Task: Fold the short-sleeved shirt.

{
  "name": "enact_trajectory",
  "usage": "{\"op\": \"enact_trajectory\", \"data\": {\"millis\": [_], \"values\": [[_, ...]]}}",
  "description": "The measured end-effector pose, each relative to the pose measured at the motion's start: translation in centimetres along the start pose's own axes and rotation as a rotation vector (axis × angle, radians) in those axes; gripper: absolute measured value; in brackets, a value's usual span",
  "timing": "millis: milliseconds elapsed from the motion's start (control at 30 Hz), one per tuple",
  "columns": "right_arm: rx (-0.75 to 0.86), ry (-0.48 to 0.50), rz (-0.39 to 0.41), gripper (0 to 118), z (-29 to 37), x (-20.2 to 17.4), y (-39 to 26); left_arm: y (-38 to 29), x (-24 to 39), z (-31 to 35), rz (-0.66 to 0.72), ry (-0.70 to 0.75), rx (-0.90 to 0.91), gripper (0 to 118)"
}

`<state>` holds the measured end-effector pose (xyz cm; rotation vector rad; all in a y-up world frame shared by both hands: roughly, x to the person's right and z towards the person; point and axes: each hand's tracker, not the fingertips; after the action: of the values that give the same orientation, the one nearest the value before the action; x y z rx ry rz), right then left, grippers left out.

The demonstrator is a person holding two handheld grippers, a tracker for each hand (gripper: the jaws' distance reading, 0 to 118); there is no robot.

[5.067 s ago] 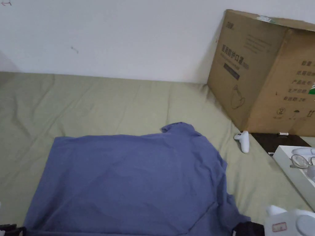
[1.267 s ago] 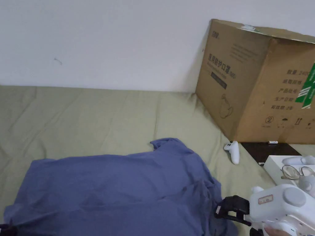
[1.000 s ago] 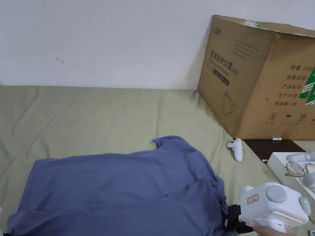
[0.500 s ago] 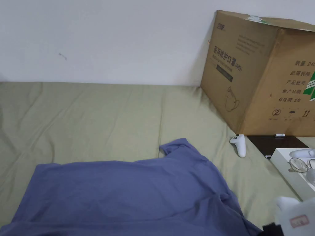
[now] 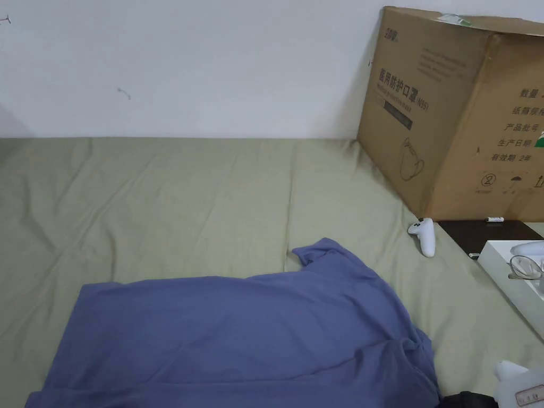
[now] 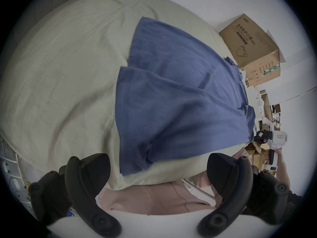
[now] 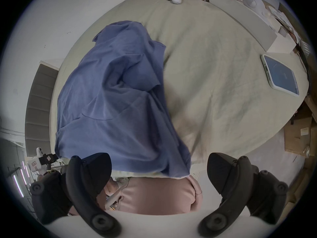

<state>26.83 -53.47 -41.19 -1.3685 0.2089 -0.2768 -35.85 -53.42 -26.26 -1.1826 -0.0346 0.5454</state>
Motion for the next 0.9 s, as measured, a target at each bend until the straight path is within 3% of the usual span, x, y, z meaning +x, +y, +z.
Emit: {"op": "enact_trajectory", "data": {"millis": [167,200,233,267,300,333,367,433,533,600,700,767,800,833,867,900], "values": [[0.131,0.005,0.089,108,3.1,-3.4,-0.1,1.3,2.5,4.7,-0.014,-0.024,0.181,113],[0.174,0.040,0.100,89,4.2,-4.3,-0.1,1.5,3.3,6.2,-0.052,0.009,0.286,97],[0.243,0.129,0.155,45,5.2,-5.5,0.0,1.2,4.6,7.6,-0.113,0.094,0.441,66],[0.350,0.168,0.184,0,6.1,-6.4,-0.1,1.0,5.6,8.4,-0.203,0.144,0.553,25],[0.443,0.161,0.204,0,6.6,-7.4,-0.2,0.9,6.4,8.9,-0.265,0.173,0.632,0],[0.547,0.131,0.206,0,7.2,-8.2,0.0,0.8,7.1,9.2,-0.317,0.223,0.709,0],[0.559,0.167,0.218,0,7.5,-8.7,0.6,0.1,6.6,8.6,-0.347,0.233,0.769,0],[0.586,0.277,0.210,0,7.8,-9.6,1.8,1.1,6.6,8.2,-0.344,0.124,0.767,0],[0.596,0.268,0.229,0,7.8,-12.2,3.0,6.1,7.8,7.9,-0.288,0.147,0.745,0],[0.588,0.256,0.244,0,7.5,-13.4,4.1,11.6,7.4,7.4,-0.194,0.139,0.662,0],[0.525,0.272,0.234,0,6.1,-14.2,5.6,19.9,4.1,2.3,-0.070,0.086,0.323,0],[0.484,0.276,0.221,0,4.6,-14.1,6.4,23.0,2.7,-1.1,-0.040,0.127,0.264,0],[0.464,0.271,0.219,0,4.0,-14.1,6.6,23.9,2.1,-2.4,-0.044,0.150,0.257,14],[0.440,0.260,0.220,0,3.2,-14.1,6.7,24.8,1.6,-3.7,-0.044,0.176,0.257,44],[0.418,0.249,0.222,0,2.6,-14.1,6.8,25.5,1.5,-4.9,-0.051,0.201,0.240,86],[0.397,0.241,0.221,0,1.3,-13.3,7.1,26.1,1.1,-6.1,-0.056,0.195,0.221,116]]}}
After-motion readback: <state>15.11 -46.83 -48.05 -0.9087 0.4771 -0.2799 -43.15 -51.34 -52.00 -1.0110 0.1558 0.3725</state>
